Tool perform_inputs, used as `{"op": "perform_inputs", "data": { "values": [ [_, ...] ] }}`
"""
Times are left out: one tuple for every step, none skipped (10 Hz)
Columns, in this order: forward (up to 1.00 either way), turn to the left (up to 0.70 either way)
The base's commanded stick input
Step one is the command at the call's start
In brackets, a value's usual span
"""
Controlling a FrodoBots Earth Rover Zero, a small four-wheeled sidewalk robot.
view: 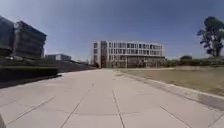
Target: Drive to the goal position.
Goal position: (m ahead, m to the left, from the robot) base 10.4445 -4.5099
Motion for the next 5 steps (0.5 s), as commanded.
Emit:
{"op": "perform_inputs", "data": {
  "values": [
    [0.7,0.01],
    [0.7,0.01],
    [0.7,0.01],
    [0.7,0.01],
    [0.7,0.01]
  ]
}}
